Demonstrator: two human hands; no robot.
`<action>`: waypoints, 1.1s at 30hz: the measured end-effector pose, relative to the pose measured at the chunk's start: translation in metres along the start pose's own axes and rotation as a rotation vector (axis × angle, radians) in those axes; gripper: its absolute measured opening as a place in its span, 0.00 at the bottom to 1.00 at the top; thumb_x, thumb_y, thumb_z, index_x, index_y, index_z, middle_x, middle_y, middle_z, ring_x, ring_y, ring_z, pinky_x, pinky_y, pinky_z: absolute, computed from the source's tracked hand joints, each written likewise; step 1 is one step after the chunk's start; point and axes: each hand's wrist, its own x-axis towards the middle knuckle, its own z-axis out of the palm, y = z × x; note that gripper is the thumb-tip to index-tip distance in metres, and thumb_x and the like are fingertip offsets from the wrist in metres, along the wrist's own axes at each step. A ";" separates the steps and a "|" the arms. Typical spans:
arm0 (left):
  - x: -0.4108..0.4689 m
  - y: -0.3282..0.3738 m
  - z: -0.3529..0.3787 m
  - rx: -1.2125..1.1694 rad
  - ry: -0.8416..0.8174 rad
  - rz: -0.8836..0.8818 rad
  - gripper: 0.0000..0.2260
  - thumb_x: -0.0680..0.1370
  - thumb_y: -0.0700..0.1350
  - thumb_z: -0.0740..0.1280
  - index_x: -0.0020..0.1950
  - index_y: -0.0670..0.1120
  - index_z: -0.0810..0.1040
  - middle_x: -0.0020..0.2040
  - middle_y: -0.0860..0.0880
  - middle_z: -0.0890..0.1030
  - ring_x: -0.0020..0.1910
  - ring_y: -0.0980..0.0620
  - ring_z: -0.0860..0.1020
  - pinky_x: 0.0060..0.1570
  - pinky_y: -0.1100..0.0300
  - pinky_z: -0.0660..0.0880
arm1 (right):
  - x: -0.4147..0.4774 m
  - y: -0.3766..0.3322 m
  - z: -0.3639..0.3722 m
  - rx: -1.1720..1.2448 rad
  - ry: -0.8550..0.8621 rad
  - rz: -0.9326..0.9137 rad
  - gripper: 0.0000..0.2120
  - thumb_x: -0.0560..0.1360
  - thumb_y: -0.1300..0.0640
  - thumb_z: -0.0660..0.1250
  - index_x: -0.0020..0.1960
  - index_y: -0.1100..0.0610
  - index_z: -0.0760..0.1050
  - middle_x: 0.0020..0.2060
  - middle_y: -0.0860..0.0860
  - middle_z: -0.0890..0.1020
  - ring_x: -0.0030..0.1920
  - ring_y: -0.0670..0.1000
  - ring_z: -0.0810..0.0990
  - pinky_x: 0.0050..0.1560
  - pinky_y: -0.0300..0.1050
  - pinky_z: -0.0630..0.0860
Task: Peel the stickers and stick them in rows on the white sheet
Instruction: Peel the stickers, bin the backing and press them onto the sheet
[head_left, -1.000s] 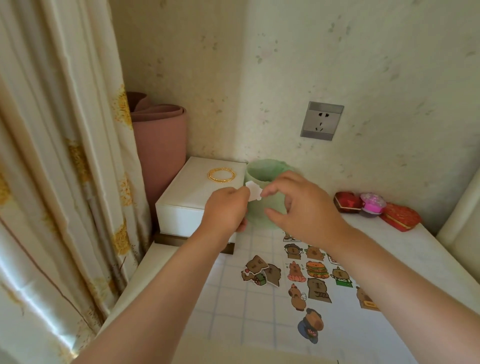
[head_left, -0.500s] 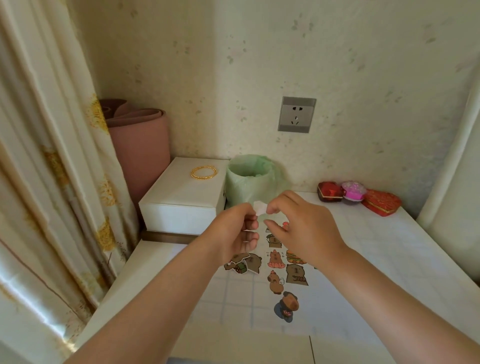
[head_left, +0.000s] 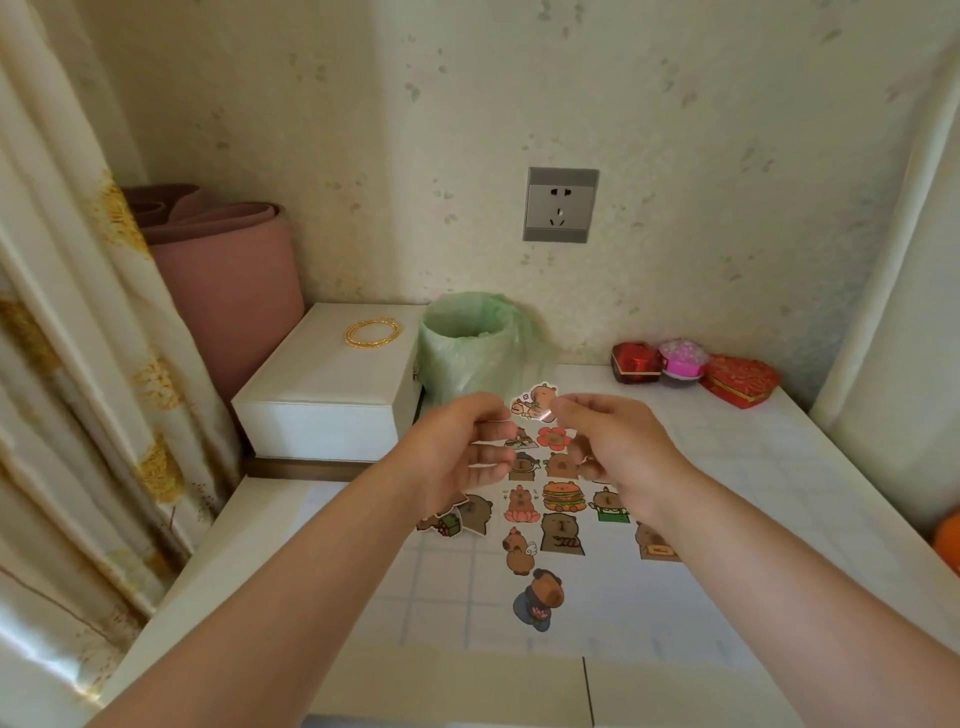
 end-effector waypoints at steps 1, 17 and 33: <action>0.001 -0.002 0.002 0.033 0.014 0.009 0.07 0.80 0.46 0.66 0.51 0.42 0.79 0.40 0.48 0.83 0.34 0.51 0.80 0.32 0.59 0.78 | -0.001 0.001 -0.003 0.110 -0.042 0.111 0.07 0.77 0.54 0.71 0.49 0.59 0.81 0.36 0.53 0.78 0.26 0.46 0.71 0.24 0.39 0.65; 0.001 -0.016 0.021 0.290 0.139 0.202 0.07 0.80 0.45 0.66 0.51 0.44 0.81 0.43 0.49 0.84 0.34 0.53 0.80 0.32 0.60 0.78 | -0.009 0.010 -0.016 0.181 -0.102 0.334 0.09 0.76 0.52 0.73 0.45 0.58 0.80 0.37 0.50 0.76 0.27 0.45 0.71 0.28 0.38 0.61; -0.010 -0.043 0.025 0.692 0.056 0.306 0.04 0.79 0.43 0.67 0.45 0.45 0.80 0.37 0.51 0.83 0.31 0.55 0.80 0.28 0.64 0.74 | -0.034 0.016 -0.039 -0.387 -0.079 -0.044 0.03 0.74 0.53 0.74 0.47 0.52 0.85 0.39 0.49 0.85 0.31 0.46 0.78 0.28 0.34 0.70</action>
